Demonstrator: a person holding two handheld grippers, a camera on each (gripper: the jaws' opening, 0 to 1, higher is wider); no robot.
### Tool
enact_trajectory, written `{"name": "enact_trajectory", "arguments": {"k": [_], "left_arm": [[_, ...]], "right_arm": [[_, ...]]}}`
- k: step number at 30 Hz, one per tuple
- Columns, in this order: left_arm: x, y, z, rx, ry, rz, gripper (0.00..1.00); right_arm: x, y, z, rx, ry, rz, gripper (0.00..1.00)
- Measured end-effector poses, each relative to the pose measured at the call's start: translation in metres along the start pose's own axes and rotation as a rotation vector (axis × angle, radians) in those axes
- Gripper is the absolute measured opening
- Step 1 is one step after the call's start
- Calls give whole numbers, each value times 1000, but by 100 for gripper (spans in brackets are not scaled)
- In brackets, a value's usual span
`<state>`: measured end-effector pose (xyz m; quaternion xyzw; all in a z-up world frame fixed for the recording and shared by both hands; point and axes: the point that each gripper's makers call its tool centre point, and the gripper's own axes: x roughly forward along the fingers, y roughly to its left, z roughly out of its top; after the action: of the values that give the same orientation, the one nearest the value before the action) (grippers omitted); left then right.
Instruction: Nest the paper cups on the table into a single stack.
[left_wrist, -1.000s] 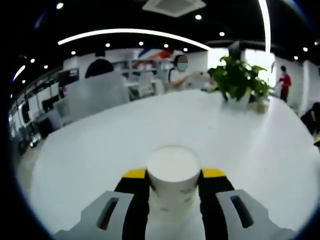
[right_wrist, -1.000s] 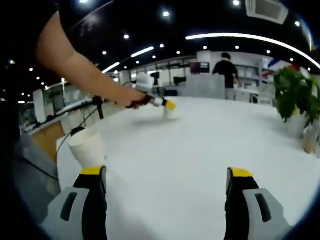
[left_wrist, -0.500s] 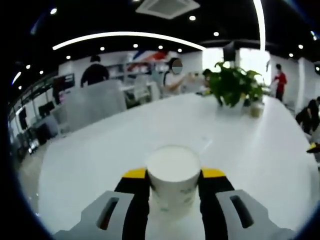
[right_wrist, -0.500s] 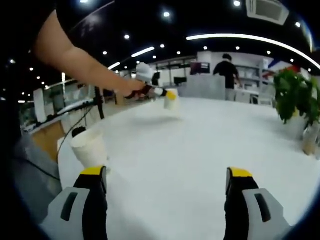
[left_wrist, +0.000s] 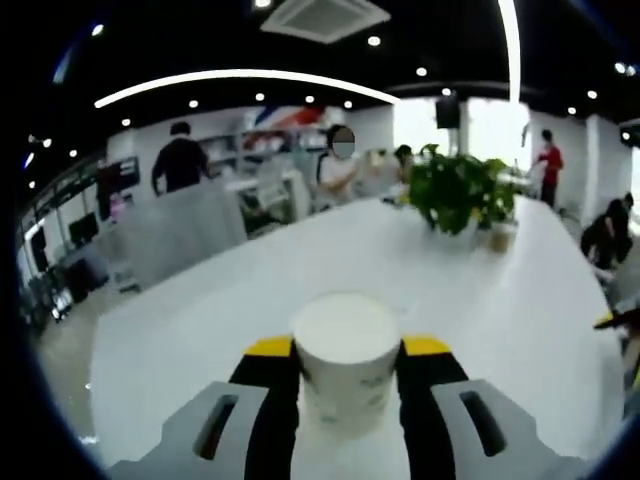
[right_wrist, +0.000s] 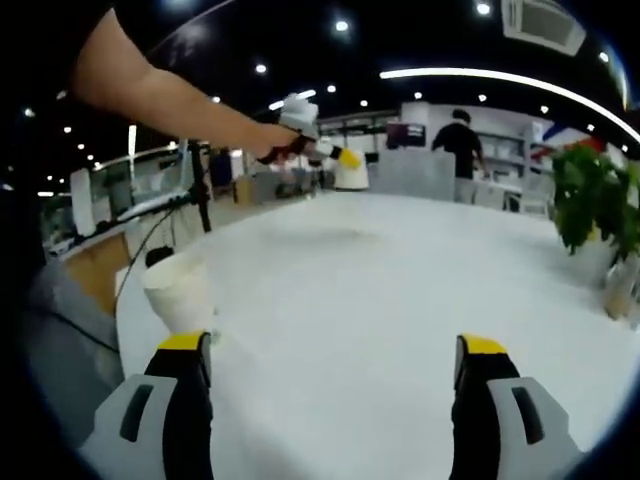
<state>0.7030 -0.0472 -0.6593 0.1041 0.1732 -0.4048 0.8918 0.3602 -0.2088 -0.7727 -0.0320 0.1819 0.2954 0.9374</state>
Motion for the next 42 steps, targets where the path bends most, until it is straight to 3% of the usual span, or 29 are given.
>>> {"name": "enact_trajectory", "arguments": {"k": [10,19,32,42], "left_arm": [[-15,10,21,23,-14,1,35],[-26,5,34,29,-29,-8,35],[-46,-31,49,66,-43,-56,36],[-70,-55,54,38,-53,-91,36]], "right_arm": [[-2,-1,6,9,-12,-3,100],[-4,0,6,9,-13,-16,100],[-15,4,10,-11,-19,-15,100],[-18,12,15,-40,-20,2,100]]}}
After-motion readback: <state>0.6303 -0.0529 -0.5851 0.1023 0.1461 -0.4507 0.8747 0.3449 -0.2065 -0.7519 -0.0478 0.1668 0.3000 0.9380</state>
